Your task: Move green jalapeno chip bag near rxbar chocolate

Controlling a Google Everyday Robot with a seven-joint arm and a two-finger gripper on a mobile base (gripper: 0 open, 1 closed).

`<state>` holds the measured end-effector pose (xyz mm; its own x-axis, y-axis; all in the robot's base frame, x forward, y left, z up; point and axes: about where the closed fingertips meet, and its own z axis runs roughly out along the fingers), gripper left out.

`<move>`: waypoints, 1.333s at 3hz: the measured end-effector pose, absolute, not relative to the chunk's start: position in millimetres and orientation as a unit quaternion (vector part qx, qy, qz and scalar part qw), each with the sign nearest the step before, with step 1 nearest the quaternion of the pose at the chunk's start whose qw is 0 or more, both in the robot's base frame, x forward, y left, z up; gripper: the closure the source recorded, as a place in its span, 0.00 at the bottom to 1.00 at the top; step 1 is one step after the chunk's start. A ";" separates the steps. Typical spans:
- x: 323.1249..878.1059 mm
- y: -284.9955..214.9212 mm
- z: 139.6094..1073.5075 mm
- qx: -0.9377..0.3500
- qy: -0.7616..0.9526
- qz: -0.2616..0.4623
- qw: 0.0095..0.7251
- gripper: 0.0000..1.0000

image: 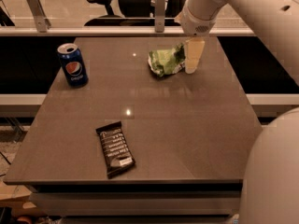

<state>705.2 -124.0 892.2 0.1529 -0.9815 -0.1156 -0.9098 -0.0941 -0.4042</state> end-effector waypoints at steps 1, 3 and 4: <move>713.5 -110.9 873.5 -0.748 0.633 -0.070 0.186 0.00; 724.9 -96.9 851.1 -0.757 0.624 -0.045 0.185 0.41; 725.5 -95.3 844.8 -0.757 0.624 -0.042 0.190 0.64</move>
Offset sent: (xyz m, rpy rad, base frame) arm 0.0268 0.0310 -0.0404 0.0378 0.0913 0.0929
